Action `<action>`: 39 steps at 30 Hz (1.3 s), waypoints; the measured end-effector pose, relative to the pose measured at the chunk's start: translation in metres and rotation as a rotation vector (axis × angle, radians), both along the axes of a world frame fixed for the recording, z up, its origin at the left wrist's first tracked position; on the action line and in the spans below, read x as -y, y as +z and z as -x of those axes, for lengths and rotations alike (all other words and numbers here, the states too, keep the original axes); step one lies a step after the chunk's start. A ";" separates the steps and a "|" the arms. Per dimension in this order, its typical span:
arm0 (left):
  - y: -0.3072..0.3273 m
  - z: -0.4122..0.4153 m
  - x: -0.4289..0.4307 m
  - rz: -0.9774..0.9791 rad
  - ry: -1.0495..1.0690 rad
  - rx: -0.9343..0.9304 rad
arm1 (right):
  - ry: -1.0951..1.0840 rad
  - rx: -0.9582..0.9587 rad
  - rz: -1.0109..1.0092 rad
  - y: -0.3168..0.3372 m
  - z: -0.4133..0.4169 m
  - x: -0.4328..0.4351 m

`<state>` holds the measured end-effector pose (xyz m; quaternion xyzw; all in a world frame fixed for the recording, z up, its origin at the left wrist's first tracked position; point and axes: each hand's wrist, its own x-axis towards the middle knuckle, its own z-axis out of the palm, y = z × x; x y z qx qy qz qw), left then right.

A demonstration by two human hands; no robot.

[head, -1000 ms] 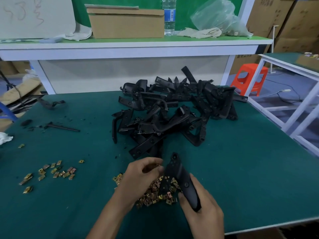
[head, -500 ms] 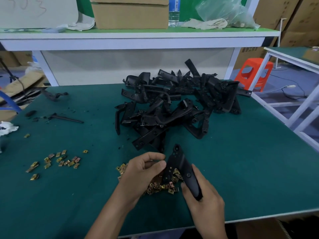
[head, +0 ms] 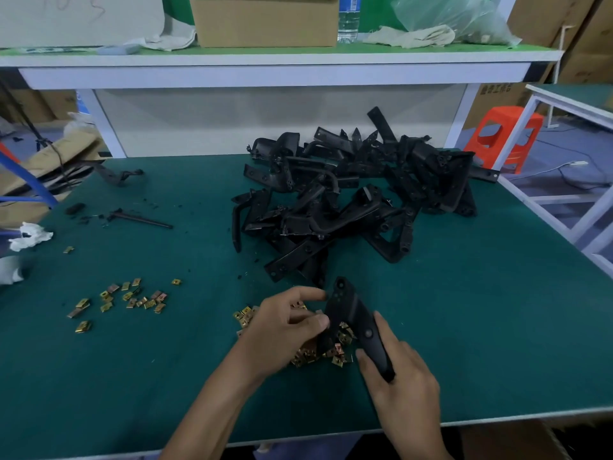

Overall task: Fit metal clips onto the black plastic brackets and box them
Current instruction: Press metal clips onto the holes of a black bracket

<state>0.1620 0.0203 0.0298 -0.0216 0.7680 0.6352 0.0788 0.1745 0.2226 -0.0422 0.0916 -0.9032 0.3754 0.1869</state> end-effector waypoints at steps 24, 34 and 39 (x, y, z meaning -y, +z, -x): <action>-0.042 0.038 0.021 1.025 0.070 -0.211 | -0.042 0.079 0.196 0.003 -0.003 0.000; -0.042 0.044 0.021 0.929 0.080 -0.182 | -0.036 0.065 0.159 0.003 -0.003 0.000; -0.043 0.044 0.022 0.891 0.063 -0.187 | -0.043 0.071 0.149 0.003 -0.003 0.000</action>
